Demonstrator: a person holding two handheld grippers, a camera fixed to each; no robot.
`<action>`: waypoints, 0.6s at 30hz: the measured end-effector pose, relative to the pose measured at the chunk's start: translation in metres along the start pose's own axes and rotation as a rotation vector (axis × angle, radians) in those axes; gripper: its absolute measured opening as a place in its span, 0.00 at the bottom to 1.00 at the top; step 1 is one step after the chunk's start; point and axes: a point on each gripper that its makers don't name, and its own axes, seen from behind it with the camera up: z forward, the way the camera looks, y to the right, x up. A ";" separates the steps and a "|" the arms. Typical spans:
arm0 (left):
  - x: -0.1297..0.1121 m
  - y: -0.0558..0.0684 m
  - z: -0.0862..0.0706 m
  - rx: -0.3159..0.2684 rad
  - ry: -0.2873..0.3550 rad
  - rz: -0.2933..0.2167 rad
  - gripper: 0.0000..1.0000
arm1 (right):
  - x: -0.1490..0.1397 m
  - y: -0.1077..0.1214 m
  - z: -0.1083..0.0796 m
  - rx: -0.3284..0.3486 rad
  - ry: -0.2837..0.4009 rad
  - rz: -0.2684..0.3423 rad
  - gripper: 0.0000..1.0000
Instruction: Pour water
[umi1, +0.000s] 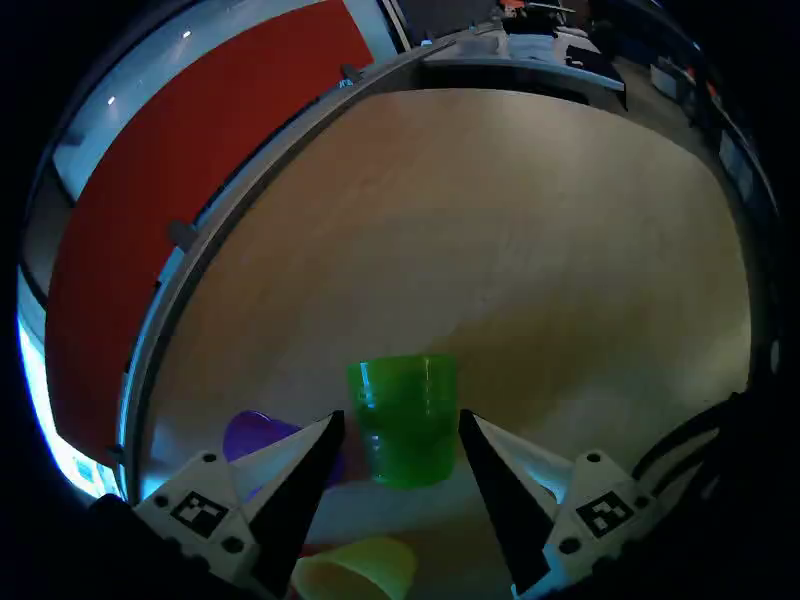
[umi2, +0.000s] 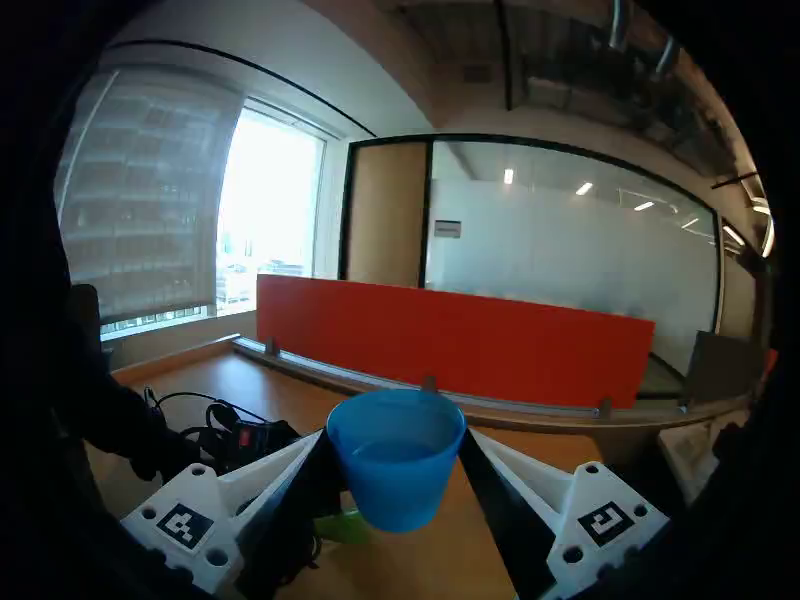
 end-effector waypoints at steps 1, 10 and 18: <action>0.000 -0.001 -0.003 0.002 0.006 -0.002 0.84 | 0.000 0.000 0.000 0.001 0.001 0.000 0.91; -0.010 -0.003 -0.026 0.014 0.042 -0.035 0.83 | 0.004 -0.003 0.002 0.008 0.007 -0.001 0.91; -0.011 0.001 -0.049 0.010 0.106 -0.078 0.83 | 0.007 -0.008 0.002 0.017 0.012 -0.006 0.91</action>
